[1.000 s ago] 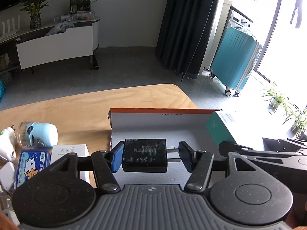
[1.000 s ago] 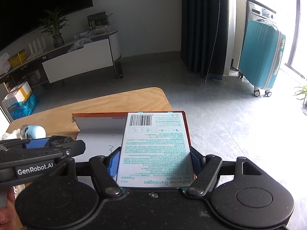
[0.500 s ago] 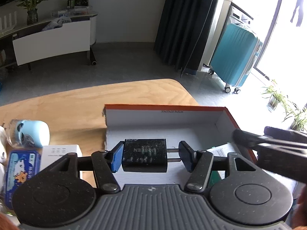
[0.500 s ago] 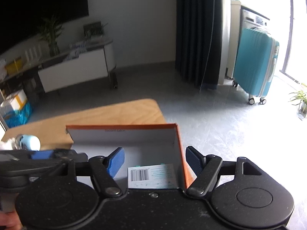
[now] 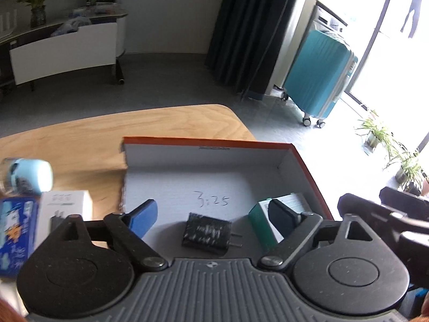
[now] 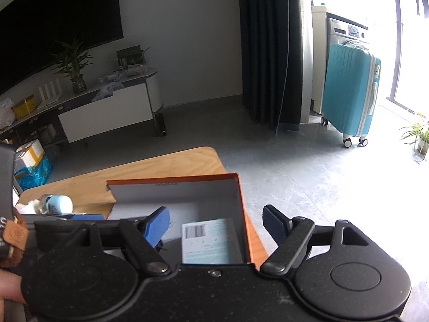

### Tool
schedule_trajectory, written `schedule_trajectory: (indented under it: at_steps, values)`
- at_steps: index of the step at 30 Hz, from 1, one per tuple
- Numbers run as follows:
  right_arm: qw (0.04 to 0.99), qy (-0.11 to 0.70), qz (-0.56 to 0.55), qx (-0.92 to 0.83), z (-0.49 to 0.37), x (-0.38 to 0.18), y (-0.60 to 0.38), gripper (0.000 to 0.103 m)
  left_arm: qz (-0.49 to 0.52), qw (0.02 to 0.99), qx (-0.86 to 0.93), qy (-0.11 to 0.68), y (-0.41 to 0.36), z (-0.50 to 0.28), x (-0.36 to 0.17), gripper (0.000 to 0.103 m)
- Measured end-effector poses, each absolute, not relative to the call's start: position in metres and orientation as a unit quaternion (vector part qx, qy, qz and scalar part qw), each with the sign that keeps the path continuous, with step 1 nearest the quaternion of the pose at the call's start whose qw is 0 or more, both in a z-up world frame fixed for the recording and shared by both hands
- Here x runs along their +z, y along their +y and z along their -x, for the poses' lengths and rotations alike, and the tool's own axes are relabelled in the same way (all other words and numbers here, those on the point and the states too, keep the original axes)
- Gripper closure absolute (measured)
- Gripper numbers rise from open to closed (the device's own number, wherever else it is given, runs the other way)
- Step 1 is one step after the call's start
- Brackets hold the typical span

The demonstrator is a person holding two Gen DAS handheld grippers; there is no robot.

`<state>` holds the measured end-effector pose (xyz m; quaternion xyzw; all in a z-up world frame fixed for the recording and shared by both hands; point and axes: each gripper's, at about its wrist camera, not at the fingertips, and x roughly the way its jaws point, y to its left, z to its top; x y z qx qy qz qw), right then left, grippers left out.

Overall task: Organize rigid objects
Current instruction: 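Open the left tool to drop the charger while the right tool releases the box, then withdraw both tools from the tray back toward the plug adapters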

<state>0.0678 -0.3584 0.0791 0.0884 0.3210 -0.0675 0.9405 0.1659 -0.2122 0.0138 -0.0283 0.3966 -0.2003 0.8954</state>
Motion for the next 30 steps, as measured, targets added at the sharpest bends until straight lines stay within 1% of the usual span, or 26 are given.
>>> schedule_trajectory:
  at_steps: [6, 13, 30]
  values:
    - [0.939, 0.326, -0.092, -0.057, -0.056, 0.082, -0.346, 0.012, -0.001, 0.903, -0.159, 0.399, -0.193, -0.143, 0.029, 0.000]
    - [0.934, 0.341, -0.106, -0.034, -0.041, 0.081, -0.329, 0.012, -0.016, 0.911, -0.125, 0.393, -0.163, -0.116, 0.041, 0.000]
    - [0.932, 0.351, -0.085, 0.027, -0.030, 0.084, -0.276, 0.012, 0.015, 0.919, -0.074, 0.388, -0.105, -0.078, 0.043, 0.000]
